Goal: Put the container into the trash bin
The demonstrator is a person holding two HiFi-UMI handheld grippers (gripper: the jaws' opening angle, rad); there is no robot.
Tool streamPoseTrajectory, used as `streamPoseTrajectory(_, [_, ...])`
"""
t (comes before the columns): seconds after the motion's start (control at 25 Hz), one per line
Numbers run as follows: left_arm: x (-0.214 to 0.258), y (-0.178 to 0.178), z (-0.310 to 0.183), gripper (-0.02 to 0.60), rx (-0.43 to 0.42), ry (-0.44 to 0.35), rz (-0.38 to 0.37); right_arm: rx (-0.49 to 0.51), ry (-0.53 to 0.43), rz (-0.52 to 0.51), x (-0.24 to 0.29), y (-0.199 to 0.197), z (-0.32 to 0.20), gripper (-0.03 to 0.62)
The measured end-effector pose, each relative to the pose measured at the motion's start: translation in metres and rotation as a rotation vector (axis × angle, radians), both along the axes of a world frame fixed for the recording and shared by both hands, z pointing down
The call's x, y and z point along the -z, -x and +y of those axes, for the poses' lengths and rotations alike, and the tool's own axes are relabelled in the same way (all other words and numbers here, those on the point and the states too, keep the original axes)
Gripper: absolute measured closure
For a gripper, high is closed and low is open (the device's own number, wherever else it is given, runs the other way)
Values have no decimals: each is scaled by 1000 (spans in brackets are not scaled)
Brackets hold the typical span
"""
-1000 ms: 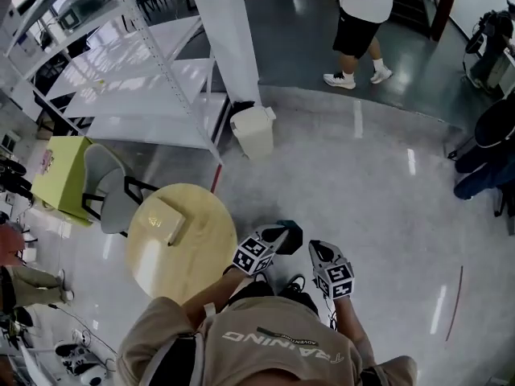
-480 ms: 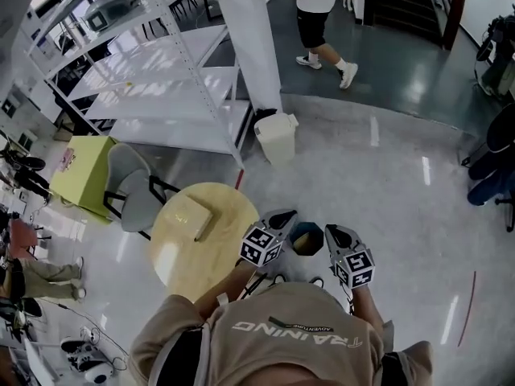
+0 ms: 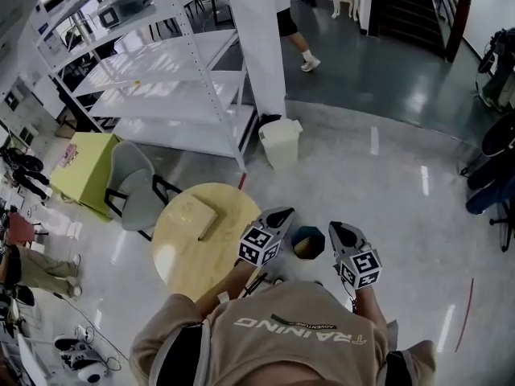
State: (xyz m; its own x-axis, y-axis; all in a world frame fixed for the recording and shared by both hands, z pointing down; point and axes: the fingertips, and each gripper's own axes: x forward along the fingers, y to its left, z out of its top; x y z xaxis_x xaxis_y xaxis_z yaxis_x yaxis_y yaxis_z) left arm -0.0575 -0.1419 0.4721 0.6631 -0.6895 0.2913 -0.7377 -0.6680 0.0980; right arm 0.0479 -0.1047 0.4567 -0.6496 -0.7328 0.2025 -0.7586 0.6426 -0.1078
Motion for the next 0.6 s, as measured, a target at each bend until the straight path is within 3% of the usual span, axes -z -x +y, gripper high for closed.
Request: streamPoseTrajectory(0.6, [-5, -15, -12, 575, -58, 2, 3, -76, -15, -2, 6, -14, -5, 592])
